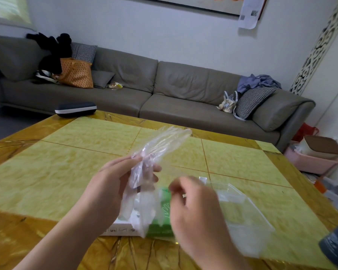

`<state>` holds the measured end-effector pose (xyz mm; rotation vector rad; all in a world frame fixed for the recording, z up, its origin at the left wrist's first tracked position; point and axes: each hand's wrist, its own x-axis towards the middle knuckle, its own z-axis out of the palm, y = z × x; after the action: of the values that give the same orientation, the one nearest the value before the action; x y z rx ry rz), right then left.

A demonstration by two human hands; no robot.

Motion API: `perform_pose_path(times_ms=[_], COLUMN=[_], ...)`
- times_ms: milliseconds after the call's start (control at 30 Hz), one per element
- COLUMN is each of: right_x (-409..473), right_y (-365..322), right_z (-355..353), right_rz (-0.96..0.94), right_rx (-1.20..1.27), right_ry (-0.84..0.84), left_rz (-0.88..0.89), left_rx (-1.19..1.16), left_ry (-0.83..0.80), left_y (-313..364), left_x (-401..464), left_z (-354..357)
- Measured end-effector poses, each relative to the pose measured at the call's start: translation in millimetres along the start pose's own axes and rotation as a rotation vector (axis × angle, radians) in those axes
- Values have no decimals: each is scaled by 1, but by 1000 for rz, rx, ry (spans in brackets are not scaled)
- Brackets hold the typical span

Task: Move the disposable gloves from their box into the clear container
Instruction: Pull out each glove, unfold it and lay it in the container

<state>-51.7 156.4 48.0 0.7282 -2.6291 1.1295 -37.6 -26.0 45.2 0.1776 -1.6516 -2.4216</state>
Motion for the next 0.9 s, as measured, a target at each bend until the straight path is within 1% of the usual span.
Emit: perform_pose_path(times_ms=[33,100,133,167,200,233,300,367,433,467,500,567,667,733,833,900], right_x=[5,13,16,17,17,17,19,21,22,23,23,22,18,17,20,21], right_y=[3,7,10,9,8,8,12,21,26,28,29,28,26,26,28,33], right_z=[-8,-22,-27,-31,-33,-33,-31,-31,-34,-36,-38,-37,-31,-29,-32,-34], right_rz=[70,174,203,214,214,207,204,241,297,319,324,311,305,307,339,344], right_rx=[239,674,768,784,772,749,704,686,679,665,647,620,594,630,774,794], right_ry=[14,-123,-189,-227,-230,-192,-42,109,204,222,213,145,15,6,26,40], left_rz=[-16,-41,-57,-73,-88,-106,-122,-98,-66,-67,-93,-157,-147,-98,-43,-5], left_rx=[3,40,66,83,93,95,104,120,129,103,55,-12,99,123,92,127], left_ry=[-28,-70,-75,-76,-93,-123,-182,-155,-144,-177,-185,-184,-198,-135,20,84], left_y=[-2,-6,-10,-13,-16,-18,-18,-16,-14,-13,-14,-11,-10,-11,-11,-6], left_x=[-1,-6,-7,-8,-10,-11,-15,-18,-18,-17,-15,-16,-21,-20,-16,-14], left_z=[4,12,16,18,21,24,31,34,34,33,30,29,35,38,33,28])
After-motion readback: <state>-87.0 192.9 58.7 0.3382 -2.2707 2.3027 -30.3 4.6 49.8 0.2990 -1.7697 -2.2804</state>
